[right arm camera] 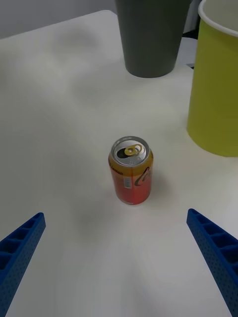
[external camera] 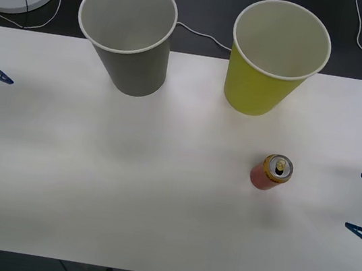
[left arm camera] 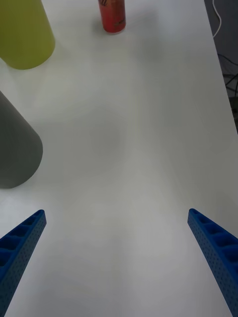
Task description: Put the can into the green bin and the plastic bottle into the gray bin
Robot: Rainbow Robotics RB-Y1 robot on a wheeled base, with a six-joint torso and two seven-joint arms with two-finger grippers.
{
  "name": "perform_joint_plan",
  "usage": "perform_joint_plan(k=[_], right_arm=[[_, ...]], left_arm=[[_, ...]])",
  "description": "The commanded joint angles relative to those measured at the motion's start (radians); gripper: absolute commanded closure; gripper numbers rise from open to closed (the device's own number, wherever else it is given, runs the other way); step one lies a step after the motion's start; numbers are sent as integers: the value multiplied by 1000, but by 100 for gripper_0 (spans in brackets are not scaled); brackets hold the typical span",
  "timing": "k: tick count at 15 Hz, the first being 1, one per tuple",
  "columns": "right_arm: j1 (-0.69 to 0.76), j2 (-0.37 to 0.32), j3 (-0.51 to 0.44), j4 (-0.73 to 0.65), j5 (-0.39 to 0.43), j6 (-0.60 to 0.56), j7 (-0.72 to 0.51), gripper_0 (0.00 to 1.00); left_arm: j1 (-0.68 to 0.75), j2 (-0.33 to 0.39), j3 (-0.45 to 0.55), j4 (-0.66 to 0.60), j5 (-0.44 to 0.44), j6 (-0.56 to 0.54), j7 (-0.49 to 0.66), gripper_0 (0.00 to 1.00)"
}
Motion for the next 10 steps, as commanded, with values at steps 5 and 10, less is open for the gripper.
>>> perform_joint_plan(k=[5, 10], right_arm=[[7, 36, 162, 99, -203, 134, 224, 0], [-47, 90, 267, 223, -290, 106, 365, 0]], left_arm=[[0, 0, 0, 0, 0, 0, 0, 0], [0, 0, 0, 0, 0, 0, 0, 0]])
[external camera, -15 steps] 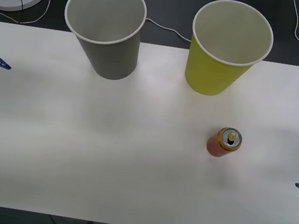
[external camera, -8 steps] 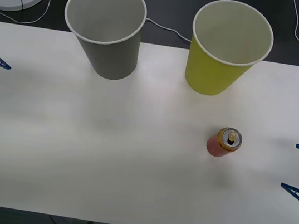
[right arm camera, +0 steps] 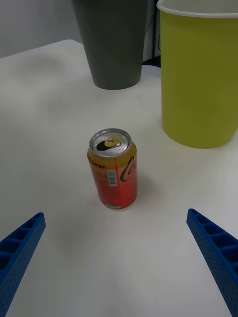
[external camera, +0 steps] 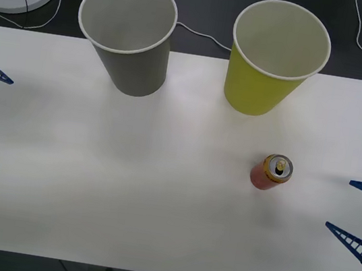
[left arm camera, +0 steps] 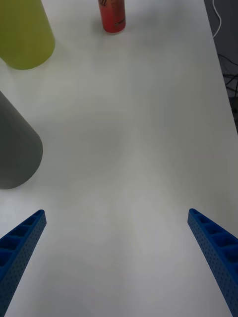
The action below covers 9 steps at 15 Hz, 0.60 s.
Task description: Put the can into the green bin and the plastic bottle into the gray bin
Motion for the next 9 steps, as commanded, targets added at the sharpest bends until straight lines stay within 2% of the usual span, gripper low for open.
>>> perform_joint_plan(k=[1, 5, 9], right_arm=[[-46, 16, 107, 78, -92, -4, 103, 0], [-127, 19, 291, 192, -283, -4, 272, 0], [-190, 20, 435, 279, -444, -5, 407, 0]], left_arm=[[0, 0, 0, 0, 0, 0, 0, 0], [0, 0, 0, 0, 0, 0, 0, 0], [0, 0, 0, 0, 0, 0, 0, 0]])
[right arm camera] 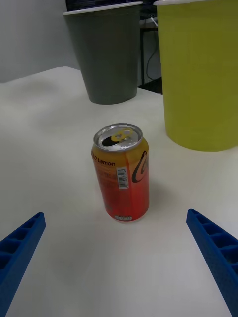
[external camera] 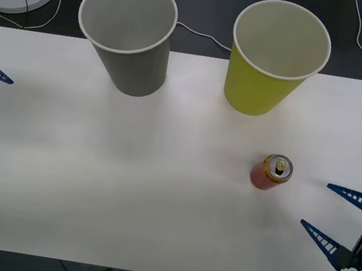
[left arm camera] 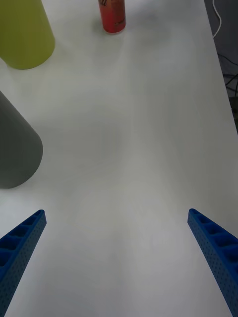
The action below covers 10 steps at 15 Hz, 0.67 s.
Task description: Put the can into the green bin and the plastic bottle into the gray bin
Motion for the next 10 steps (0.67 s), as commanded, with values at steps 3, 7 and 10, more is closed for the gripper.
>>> perform_joint_plan(k=[3, 7, 10], right_arm=[[-82, 3, 188, 87, -194, 0, 155, 0], [-171, 18, 360, 153, -357, -5, 289, 0], [-232, 43, 464, 204, -440, -23, 329, 0]], left_arm=[[0, 0, 0, 0, 0, 0, 0, 0], [0, 0, 0, 0, 0, 0, 0, 0], [0, 0, 0, 0, 0, 0, 0, 0]])
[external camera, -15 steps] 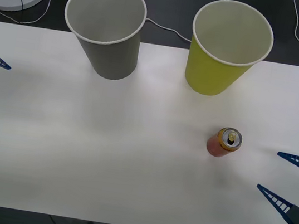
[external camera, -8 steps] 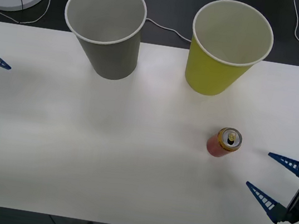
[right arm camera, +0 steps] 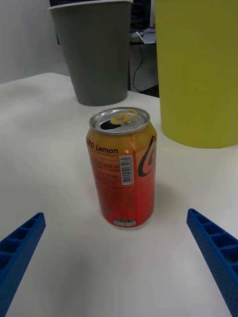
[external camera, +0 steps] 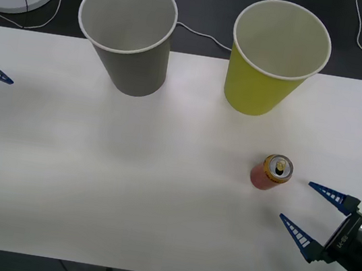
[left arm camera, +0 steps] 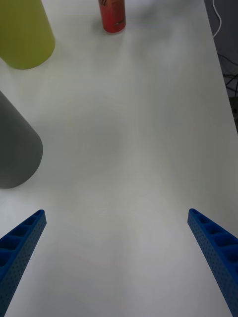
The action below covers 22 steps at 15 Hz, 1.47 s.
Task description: Put the can into the green bin and the plastic bottle into the gray bin
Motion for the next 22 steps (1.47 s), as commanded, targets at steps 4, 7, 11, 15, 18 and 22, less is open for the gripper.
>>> perform_joint_plan(k=[4, 7, 11, 15, 18, 22], right_arm=[[-125, 93, 118, 162, -73, -67, 31, 0], [-168, 154, 121, 240, -71, -78, 34, 0], [-202, 205, 121, 279, -71, -78, 39, 0], [-231, 237, 124, 294, -67, -66, 43, 0], [-250, 257, 124, 294, -62, -44, 53, 0], [-273, 280, 124, 299, -60, -24, 62, 0]], left_arm=[[0, 0, 0, 0, 0, 0, 0, 0], [0, 0, 0, 0, 0, 0, 0, 0], [0, 0, 0, 0, 0, 0, 0, 0], [0, 0, 0, 0, 0, 0, 0, 0], [0, 0, 0, 0, 0, 0, 0, 0], [0, 0, 0, 0, 0, 0, 0, 0]])
